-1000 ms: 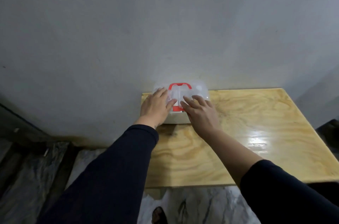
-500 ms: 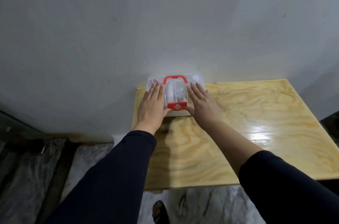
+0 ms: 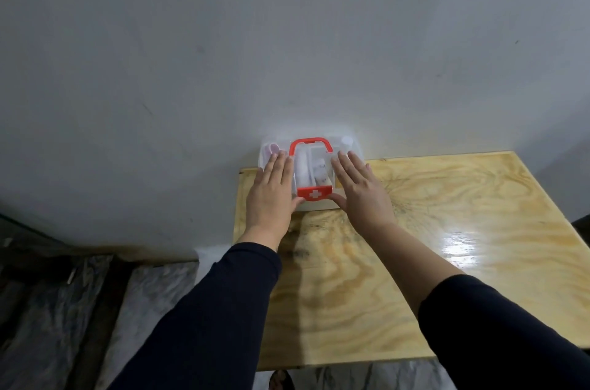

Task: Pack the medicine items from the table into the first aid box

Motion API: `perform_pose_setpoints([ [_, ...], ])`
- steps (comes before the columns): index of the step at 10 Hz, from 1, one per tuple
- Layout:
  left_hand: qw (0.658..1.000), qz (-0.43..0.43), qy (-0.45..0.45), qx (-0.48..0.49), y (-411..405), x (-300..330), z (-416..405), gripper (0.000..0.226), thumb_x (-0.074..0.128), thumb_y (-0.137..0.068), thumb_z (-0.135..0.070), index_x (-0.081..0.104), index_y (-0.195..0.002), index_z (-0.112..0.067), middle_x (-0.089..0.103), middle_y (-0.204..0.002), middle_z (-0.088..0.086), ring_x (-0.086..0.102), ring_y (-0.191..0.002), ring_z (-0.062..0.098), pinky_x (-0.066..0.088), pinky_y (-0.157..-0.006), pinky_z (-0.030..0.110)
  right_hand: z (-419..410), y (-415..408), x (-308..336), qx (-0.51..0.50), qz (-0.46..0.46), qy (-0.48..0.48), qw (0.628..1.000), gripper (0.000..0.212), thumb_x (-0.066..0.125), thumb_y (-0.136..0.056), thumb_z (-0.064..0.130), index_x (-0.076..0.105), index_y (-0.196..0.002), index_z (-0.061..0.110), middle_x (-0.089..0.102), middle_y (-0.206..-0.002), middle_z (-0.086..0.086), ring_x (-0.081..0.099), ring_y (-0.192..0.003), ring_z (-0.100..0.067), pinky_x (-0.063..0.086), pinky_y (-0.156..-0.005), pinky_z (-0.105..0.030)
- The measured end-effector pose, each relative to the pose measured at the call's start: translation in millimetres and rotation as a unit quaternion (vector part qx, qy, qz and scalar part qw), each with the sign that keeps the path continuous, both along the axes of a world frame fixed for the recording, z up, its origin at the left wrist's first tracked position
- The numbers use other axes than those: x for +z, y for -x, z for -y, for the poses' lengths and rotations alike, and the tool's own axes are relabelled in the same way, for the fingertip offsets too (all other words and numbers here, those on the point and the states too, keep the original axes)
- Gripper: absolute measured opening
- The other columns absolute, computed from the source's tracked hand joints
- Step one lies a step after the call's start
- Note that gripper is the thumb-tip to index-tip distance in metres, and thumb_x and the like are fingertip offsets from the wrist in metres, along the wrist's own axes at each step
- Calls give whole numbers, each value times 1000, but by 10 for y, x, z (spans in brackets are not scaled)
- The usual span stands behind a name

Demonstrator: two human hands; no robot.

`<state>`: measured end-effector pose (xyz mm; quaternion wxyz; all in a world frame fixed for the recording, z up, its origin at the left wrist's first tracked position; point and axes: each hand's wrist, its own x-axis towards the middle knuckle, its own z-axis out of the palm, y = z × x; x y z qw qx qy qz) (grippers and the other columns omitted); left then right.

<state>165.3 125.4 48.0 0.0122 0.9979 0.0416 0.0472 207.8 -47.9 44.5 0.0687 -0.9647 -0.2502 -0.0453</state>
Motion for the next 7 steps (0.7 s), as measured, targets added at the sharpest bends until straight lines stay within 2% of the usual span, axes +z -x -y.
perform_pose_setpoints([
  [2,1000,-30,-6,3,34,85,49,90,45,-94,-53,-4,-155,-9,-7,-163,10,-7,-151,22,9,-123,38,-28,81,42,-18,-32,13,999,76,38,-94,52,3,-151,17,2,-161,-1,-5,-148,-19,5,-120,-36],
  [3,999,-39,-1,-1,65,112,48,90,41,-94,-58,-3,-155,-9,-6,-163,8,-7,-151,21,9,-123,37,-22,102,81,-22,-51,-13,998,73,39,-95,50,6,-151,17,4,-161,0,-4,-149,-18,8,-120,-37],
  [4,1000,-28,1,-2,51,124,42,82,41,-97,-51,0,-155,-10,-4,-164,7,-5,-151,20,7,-122,34,-30,86,118,-30,-50,-13,998,67,42,-97,42,10,-151,18,8,-161,1,0,-149,-16,13,-120,-36],
  [6,1000,-6,0,-4,8,126,28,77,45,-98,-42,4,-155,-9,1,-164,8,1,-151,20,14,-123,34,-117,88,124,-48,-43,0,998,66,41,-98,42,10,-151,17,8,-161,1,0,-149,-18,15,-120,-36],
  [7,999,-28,21,-8,14,186,4,79,43,-98,-45,2,-155,-10,-1,-164,7,-1,-151,20,9,-122,34,-98,54,177,-47,-62,-17,997,69,46,-95,44,15,-150,18,13,-160,2,4,-149,-15,19,-121,-36],
])
